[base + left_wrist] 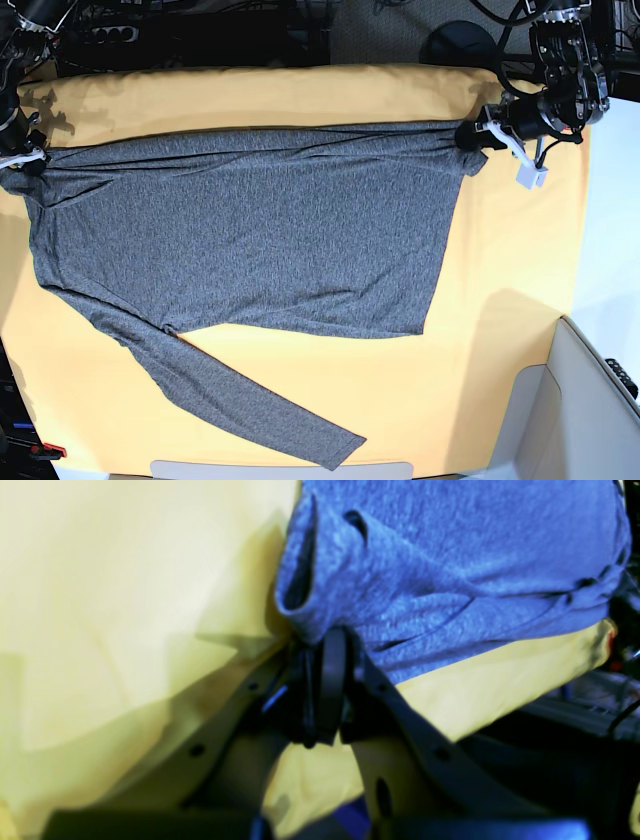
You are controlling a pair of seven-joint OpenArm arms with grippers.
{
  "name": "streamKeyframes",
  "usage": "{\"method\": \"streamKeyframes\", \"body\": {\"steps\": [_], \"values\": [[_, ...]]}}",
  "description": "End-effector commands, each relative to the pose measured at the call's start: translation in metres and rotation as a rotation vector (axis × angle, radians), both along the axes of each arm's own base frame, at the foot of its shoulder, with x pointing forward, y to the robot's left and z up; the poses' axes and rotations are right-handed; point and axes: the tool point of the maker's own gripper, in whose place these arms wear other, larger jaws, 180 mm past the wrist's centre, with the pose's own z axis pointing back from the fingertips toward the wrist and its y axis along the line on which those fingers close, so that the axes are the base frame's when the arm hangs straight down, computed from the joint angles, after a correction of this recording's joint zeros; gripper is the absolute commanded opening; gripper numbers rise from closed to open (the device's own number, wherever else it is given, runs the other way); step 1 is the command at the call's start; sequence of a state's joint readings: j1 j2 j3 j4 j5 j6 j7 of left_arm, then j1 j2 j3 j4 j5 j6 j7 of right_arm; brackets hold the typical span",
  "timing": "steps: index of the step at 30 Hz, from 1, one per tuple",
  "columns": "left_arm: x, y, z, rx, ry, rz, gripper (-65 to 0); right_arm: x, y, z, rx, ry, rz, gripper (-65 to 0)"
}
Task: Fold the T-shirt properly
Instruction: 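Drag the grey shirt toward the arm bases with both grippers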
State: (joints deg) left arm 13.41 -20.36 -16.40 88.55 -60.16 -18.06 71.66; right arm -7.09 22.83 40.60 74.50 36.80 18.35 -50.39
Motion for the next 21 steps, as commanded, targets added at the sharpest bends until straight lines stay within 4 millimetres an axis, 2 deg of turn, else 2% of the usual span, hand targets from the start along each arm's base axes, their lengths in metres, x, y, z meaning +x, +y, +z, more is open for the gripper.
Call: {"method": "streamKeyframes", "body": {"steps": [1, 8, 15, 19, 21], "values": [[0.002, 0.014, 0.007, 0.075, -0.018, -0.009, -64.6, -0.057, -0.009, -0.032, -0.015, 0.272, -0.041, -65.0], [-0.011, 0.013, 0.003, 0.078, 0.005, -0.013, -64.6, -0.081, -0.003, -0.045, -0.002, 0.326, -0.042, -65.0], [-0.016, 0.013, 0.001, 0.079, 0.016, -0.014, -64.6, -0.103, 0.008, -0.058, 0.025, 0.369, -0.045, -65.0], [-0.017, 0.012, 0.001, 0.076, 0.018, -0.014, -64.7, -0.11, 0.016, -0.065, 0.043, 0.381, -0.048, -65.0], [-0.016, 0.011, 0.001, 0.074, 0.015, -0.014, -64.7, -0.108, 0.018, -0.062, 0.038, 0.37, -0.041, -65.0]]}}
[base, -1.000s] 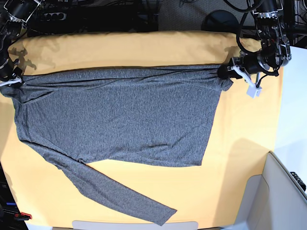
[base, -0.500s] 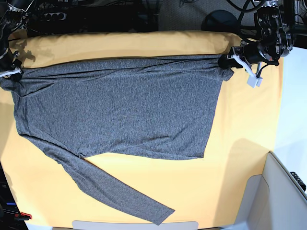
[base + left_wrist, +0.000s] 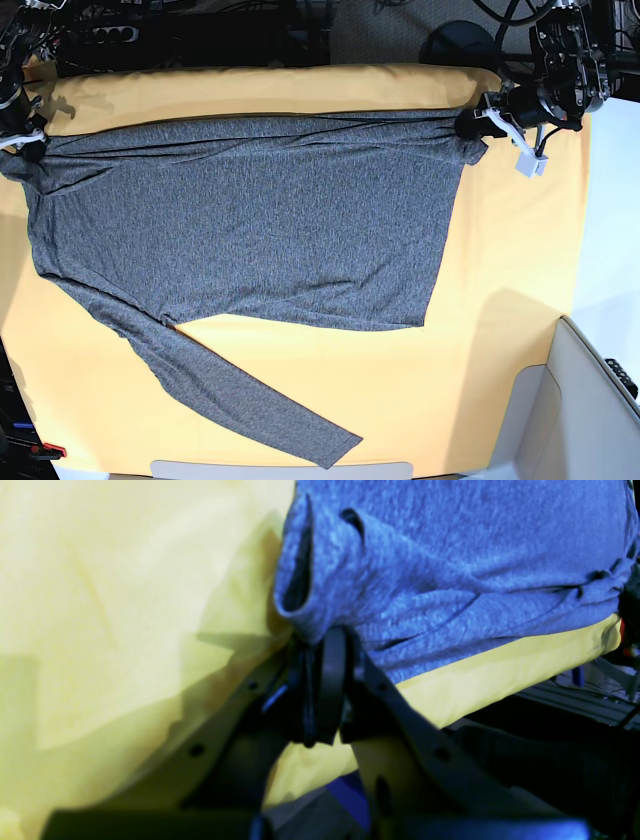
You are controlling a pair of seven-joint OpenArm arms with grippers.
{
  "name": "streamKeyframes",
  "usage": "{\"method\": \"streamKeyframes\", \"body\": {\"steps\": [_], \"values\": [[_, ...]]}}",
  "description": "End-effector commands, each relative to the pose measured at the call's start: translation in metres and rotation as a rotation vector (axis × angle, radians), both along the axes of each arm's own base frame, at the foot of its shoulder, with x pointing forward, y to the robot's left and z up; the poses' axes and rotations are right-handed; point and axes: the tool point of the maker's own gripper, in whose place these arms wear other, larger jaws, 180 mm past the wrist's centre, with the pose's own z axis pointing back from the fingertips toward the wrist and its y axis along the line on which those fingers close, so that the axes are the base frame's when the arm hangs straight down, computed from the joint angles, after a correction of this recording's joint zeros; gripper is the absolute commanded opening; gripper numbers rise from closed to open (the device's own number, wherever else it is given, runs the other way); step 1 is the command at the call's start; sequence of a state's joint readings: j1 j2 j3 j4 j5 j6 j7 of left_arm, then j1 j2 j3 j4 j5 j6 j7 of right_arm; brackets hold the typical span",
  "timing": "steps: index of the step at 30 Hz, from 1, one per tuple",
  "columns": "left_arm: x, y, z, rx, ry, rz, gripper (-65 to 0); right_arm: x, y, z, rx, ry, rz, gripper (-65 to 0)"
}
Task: Fold the T-shirt properly
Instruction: 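Drag the grey shirt toward the arm bases with both grippers, then open both grippers and release the shirt edge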
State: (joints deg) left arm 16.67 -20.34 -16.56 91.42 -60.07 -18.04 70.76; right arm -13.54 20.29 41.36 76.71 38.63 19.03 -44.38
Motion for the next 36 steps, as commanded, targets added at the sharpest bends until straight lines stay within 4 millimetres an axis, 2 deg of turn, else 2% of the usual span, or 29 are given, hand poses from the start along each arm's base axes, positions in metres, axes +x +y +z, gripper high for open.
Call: {"method": "streamKeyframes", "body": {"steps": [1, 8, 21, 27, 30, 36], "values": [[-0.001, 0.012, 0.002, 0.059, 0.008, -0.008, -64.7, -0.079, 0.013, -0.051, 0.048, 0.396, -0.017, -65.0], [-0.005, 0.01, 0.007, 0.071, -0.006, -0.024, -64.7, -0.079, 0.022, -0.04, 0.014, 0.372, 0.01, -65.0], [-0.016, 0.01, 0.003, 0.071, 0.021, -0.025, -64.7, -0.098, 0.025, -0.047, 0.026, 0.412, 0.007, -65.0], [-0.02, 0.022, 0.007, 0.09, 0.014, 0.011, -64.7, -0.106, 0.028, -0.049, 0.03, 0.427, 0.007, -65.0], [-0.018, 0.02, 0.013, 0.098, -0.005, -0.003, -64.7, -0.106, 0.028, -0.049, 0.03, 0.429, 0.007, -65.0], [-0.019, 0.019, 0.011, 0.096, 0.002, -0.004, -64.7, -0.107, 0.029, -0.05, 0.033, 0.432, 0.009, -65.0]]}}
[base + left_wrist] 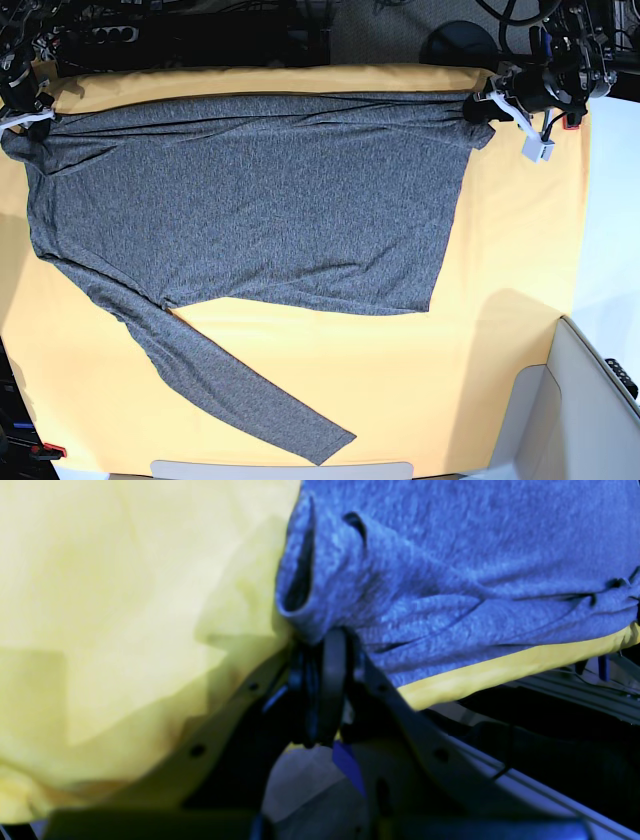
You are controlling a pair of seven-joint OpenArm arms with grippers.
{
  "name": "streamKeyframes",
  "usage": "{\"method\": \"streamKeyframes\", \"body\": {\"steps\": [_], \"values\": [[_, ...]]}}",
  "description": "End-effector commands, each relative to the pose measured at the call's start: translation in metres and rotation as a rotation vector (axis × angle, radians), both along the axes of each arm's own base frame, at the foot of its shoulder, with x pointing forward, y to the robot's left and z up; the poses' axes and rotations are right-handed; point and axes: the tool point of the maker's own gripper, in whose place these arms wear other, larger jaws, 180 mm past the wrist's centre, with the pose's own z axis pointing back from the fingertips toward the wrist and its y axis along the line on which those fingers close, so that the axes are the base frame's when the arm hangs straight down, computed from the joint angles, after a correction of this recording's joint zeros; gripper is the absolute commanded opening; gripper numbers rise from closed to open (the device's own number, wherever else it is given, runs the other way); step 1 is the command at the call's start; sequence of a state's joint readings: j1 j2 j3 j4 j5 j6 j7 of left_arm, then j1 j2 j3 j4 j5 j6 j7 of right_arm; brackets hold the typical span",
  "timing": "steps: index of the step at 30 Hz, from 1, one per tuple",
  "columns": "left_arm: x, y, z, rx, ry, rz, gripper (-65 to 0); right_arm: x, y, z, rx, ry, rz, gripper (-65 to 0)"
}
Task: Fold the T-shirt properly
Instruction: 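Open both grippers and release the shirt edge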
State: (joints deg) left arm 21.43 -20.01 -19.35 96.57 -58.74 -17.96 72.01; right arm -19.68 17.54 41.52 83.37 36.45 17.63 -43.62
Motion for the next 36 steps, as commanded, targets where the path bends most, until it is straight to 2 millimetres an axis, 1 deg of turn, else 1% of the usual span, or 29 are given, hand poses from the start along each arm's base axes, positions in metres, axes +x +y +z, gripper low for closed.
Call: {"method": "streamKeyframes", "body": {"steps": [1, 6, 10, 14, 15, 17, 19, 20, 22, 24, 26, 28, 32, 36], "values": [[0.004, 0.011, 0.004, 0.042, -0.015, 0.003, -64.7, -0.079, 0.018, -0.051, 0.085, 0.385, -0.019, -65.0], [0.004, 0.012, 0.004, 0.042, -0.011, 0.004, -64.7, -0.088, 0.027, -0.058, 0.106, 0.401, -0.027, -65.0], [-0.002, 0.014, -0.005, 0.032, 0.021, 0.019, -64.7, -0.09, 0.029, -0.06, 0.113, 0.405, -0.027, -65.0], [-0.003, 0.012, -0.007, 0.023, 0.023, 0.024, -64.5, -0.089, 0.029, -0.06, 0.112, 0.403, -0.028, -65.0], [-0.003, 0.011, -0.007, 0.02, 0.023, 0.026, -64.3, -0.089, 0.028, -0.06, 0.111, 0.403, -0.027, -65.0], [-0.003, 0.01, -0.007, 0.018, 0.023, 0.026, -61.7, -0.088, 0.028, -0.059, 0.11, 0.404, -0.025, -64.9], [-0.003, 0.01, -0.007, 0.018, 0.023, 0.026, -57.1, -0.088, 0.027, -0.059, 0.107, 0.404, -0.024, -61.9], [-0.003, 0.01, -0.007, 0.018, 0.023, 0.026, -54.7, -0.088, 0.027, -0.058, 0.106, 0.405, -0.023, -59.2], [-0.003, 0.01, -0.007, 0.018, 0.023, 0.026, -49.6, -0.088, 0.027, -0.058, 0.104, 0.404, -0.021, -51.8], [-0.003, 0.011, -0.007, 0.019, 0.023, 0.027, -47.1, -0.088, 0.027, -0.058, 0.105, 0.403, -0.022, -46.6], [-0.002, 0.011, -0.006, 0.02, 0.02, 0.03, -46.8, -0.088, 0.027, -0.058, 0.105, 0.405, -0.022, -42.6], [-0.002, 0.012, -0.006, 0.021, 0.019, 0.033, -46.8, -0.088, 0.027, -0.058, 0.106, 0.404, -0.022, -40.8], [-0.002, 0.013, -0.006, 0.021, 0.021, 0.033, -46.8, -0.098, 0.033, -0.06, 0.143, 0.462, -0.019, -40.6], [-0.004, 0.014, -0.006, 0.024, 0.027, 0.03, -46.8, -0.102, 0.035, -0.061, 0.157, 0.485, -0.017, -40.6]]}}
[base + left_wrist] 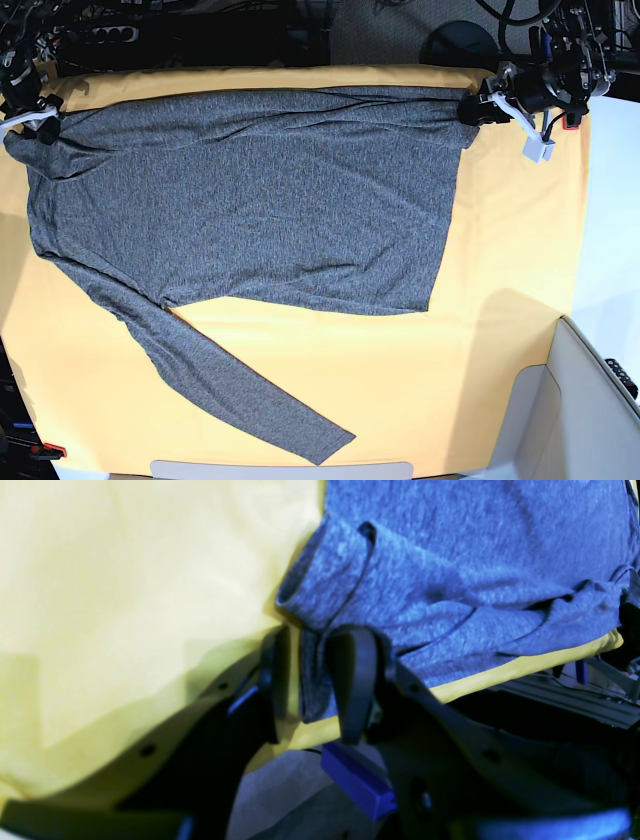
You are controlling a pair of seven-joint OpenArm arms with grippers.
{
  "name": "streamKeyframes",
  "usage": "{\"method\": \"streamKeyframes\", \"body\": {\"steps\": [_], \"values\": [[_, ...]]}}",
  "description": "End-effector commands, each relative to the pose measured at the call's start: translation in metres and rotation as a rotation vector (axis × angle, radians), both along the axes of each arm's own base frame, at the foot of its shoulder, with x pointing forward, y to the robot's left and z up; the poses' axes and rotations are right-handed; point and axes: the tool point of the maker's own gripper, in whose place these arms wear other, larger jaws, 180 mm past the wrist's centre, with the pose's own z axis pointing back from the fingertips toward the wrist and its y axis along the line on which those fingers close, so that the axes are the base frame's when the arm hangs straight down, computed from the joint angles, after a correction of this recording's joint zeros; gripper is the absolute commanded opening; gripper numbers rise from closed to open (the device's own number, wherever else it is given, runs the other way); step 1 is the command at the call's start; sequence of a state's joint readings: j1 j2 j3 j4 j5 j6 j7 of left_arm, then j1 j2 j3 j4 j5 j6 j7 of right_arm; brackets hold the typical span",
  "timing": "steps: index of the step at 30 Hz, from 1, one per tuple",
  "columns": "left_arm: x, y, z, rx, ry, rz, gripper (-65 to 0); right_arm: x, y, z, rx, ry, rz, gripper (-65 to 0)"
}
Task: Fold the T-shirt properly
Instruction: 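Open both grippers and release the shirt edge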
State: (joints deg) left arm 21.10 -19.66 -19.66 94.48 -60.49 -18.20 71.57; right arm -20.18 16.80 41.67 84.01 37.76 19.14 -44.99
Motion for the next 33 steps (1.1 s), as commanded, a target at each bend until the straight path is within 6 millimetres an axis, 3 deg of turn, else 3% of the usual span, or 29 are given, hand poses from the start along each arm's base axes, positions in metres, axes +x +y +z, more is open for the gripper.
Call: {"method": "streamKeyframes", "body": {"steps": [1, 5, 13, 23, 33], "values": [[-0.007, 0.015, -0.003, 0.065, 0.03, 0.002, -46.8, -0.1, 0.025, -0.059, 0.119, 0.487, -0.033, -40.6], [-0.011, 0.015, -0.004, 0.067, 0.039, -0.003, -46.7, -0.106, 0.024, -0.058, 0.112, 0.499, -0.029, -40.6], [-0.011, 0.015, -0.003, 0.066, 0.038, -0.005, -46.6, -0.104, 0.023, -0.031, 0.026, 0.468, 0.02, -40.6], [-0.001, 0.009, 0.013, 0.086, -0.019, -0.04, -46.5, -0.112, 0.021, -0.023, -0.006, 0.485, 0.04, -40.6], [0.003, 0.002, 0.027, 0.105, -0.05, -0.087, -46.5, -0.099, 0.013, 0.013, -0.11, 0.422, 0.07, -40.6]]}}
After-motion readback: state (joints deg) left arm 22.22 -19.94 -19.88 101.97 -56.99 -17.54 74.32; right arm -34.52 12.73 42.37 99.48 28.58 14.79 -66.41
